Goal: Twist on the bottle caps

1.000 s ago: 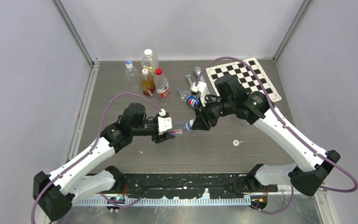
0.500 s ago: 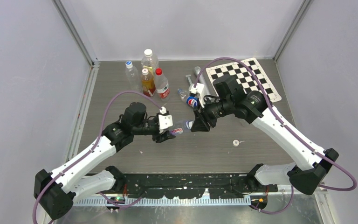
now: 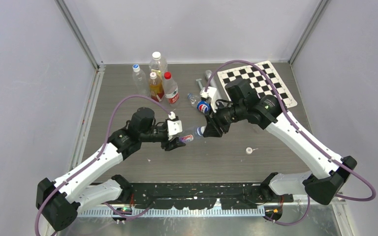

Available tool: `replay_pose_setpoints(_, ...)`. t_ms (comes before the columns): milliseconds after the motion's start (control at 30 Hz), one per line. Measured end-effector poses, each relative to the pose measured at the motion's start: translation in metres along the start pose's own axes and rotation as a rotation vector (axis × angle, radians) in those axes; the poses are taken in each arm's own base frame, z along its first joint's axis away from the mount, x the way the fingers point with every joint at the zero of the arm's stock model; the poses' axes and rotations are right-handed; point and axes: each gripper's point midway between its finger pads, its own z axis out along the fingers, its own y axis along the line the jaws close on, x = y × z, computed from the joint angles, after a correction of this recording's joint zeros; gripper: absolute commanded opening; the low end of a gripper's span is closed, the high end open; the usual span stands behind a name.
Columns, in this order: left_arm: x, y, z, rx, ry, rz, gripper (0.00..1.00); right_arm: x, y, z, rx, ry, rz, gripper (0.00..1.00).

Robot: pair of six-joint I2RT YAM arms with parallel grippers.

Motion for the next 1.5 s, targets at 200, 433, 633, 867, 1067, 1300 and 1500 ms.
replay_pose_setpoints(200,0.0,-0.001,0.0,0.006,-0.003,-0.01,0.0,0.0,0.003,0.001,-0.028,-0.002,0.006,0.06)
replay_pose_setpoints(433,0.002,-0.004,0.002,0.027,-0.008,-0.016,0.0,0.002,0.006,0.003,-0.076,0.007,-0.006,0.06)
replay_pose_setpoints(633,0.009,-0.007,0.008,0.067,0.002,-0.051,0.0,0.009,0.002,0.008,-0.078,0.044,-0.004,0.06)
replay_pose_setpoints(867,0.013,-0.007,0.008,0.102,-0.009,-0.123,0.0,0.011,-0.006,0.012,-0.046,0.059,-0.019,0.08)
replay_pose_setpoints(1067,0.015,-0.008,0.008,0.126,-0.016,-0.142,0.0,0.009,-0.008,0.014,-0.039,0.064,-0.092,0.08)
replay_pose_setpoints(1300,0.013,-0.007,0.007,0.145,-0.031,-0.096,0.0,0.004,-0.005,0.012,-0.075,0.049,-0.222,0.09)
replay_pose_setpoints(1500,0.009,-0.012,0.007,0.194,-0.033,-0.07,0.0,0.007,0.0,0.008,-0.129,0.059,-0.345,0.09)
